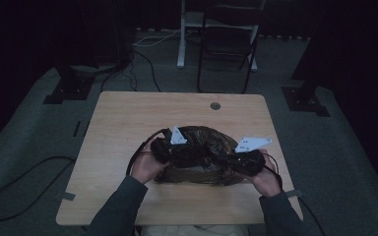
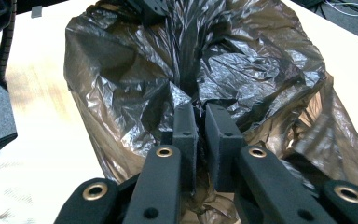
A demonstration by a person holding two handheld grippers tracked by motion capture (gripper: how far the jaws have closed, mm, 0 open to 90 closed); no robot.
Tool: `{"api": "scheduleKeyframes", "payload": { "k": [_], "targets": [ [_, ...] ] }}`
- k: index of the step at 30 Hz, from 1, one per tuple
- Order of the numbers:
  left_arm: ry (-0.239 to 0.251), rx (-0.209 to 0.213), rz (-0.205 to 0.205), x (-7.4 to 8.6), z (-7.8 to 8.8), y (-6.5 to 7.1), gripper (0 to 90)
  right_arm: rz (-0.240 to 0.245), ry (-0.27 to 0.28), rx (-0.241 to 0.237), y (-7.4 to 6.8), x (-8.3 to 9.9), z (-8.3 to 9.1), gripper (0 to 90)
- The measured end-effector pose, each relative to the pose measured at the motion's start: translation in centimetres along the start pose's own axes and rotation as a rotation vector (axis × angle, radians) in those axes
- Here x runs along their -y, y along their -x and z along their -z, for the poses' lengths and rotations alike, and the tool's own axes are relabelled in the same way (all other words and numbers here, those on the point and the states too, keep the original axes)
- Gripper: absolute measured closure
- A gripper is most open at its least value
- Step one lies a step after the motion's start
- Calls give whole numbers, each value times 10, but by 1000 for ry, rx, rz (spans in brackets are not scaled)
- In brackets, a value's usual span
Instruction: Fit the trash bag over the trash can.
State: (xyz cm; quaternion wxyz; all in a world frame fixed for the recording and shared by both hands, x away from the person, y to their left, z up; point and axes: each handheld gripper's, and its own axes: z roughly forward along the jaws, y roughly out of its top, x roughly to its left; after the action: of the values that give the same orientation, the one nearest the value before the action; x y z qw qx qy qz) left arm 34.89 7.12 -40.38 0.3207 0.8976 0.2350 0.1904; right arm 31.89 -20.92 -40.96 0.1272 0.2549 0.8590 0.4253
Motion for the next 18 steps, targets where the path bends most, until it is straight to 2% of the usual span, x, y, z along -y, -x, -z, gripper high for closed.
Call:
{"api": "scheduleKeyframes", "payload": {
  "k": [6,8,18],
  "targets": [
    [4,-13,22,6,5,-5,898,-2,-3,3,-1,4,6,840],
    [16,-6,32,8,6,-7,898,-7,0,-4,-1,6,8,841],
    [18,-6,31,8,6,-6,897,-30,-27,7,2,19,14,845]
  ]
}}
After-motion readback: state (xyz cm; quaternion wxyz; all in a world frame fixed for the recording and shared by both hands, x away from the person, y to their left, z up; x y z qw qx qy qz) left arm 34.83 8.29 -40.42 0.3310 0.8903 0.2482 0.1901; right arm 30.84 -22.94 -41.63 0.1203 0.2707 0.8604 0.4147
